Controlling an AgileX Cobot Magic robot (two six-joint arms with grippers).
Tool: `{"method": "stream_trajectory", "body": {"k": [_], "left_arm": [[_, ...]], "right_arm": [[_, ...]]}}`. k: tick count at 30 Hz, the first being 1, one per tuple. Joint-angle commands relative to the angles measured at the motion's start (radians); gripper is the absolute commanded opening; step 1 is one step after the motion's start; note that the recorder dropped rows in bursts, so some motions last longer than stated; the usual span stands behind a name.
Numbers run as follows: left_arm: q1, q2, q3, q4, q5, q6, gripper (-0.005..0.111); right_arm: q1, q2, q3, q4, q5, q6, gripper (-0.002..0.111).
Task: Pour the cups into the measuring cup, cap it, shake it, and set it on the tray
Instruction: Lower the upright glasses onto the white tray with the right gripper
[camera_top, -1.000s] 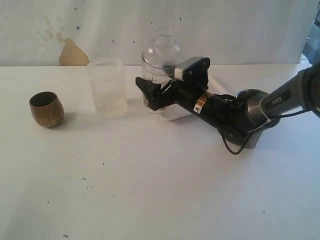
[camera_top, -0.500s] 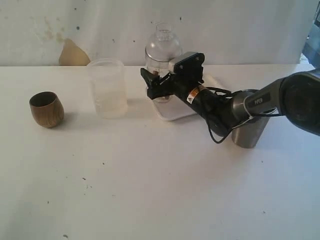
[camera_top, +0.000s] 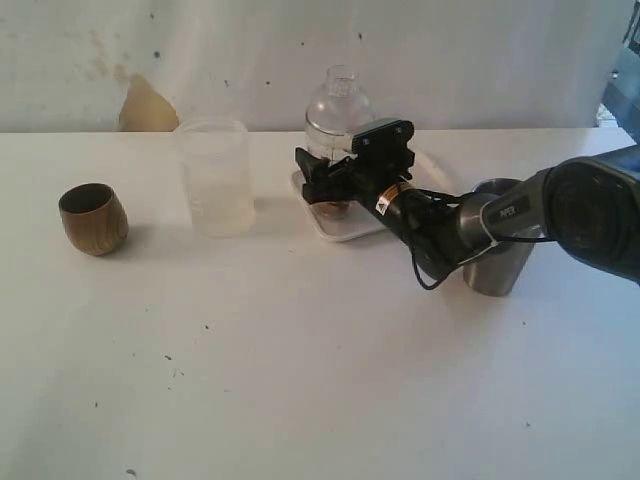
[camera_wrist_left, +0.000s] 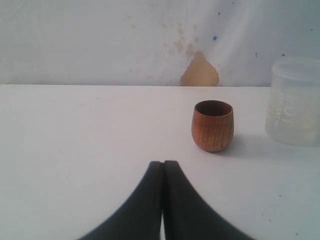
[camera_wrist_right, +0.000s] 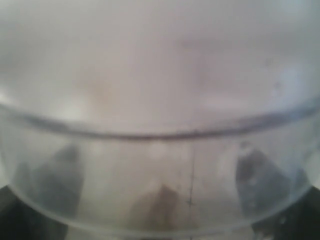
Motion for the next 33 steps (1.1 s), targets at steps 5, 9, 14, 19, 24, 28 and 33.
{"method": "stream_trajectory", "body": {"k": [5,9,14,19,24,28,33], "left_arm": [[-0.002,-0.003,0.005,0.000,-0.005,-0.001,0.000],[-0.002,-0.003,0.005,0.000,-0.005,-0.001,0.000],[-0.002,-0.003,0.005,0.000,-0.005,-0.001,0.000],[-0.002,-0.003,0.005,0.000,-0.005,-0.001,0.000],[-0.002,-0.003,0.005,0.000,-0.005,-0.001,0.000],[-0.002,-0.003,0.005,0.000,-0.005,-0.001,0.000],[-0.002,-0.003,0.005,0.000,-0.005,-0.001,0.000]], "right_arm": [[-0.002,-0.010,-0.009,0.010,-0.021,-0.008,0.070],[-0.002,-0.010,-0.009,0.010,-0.021,-0.008,0.085],[-0.002,-0.010,-0.009,0.010,-0.021,-0.008,0.091],[-0.002,-0.010,-0.009,0.010,-0.021,0.004,0.091],[-0.002,-0.010,-0.009,0.007,-0.021,0.020,0.091],[-0.003,-0.014,-0.009,0.005,-0.021,0.020,0.091],[-0.003,-0.027,-0.004,0.005,-0.010,-0.003,0.091]]}}
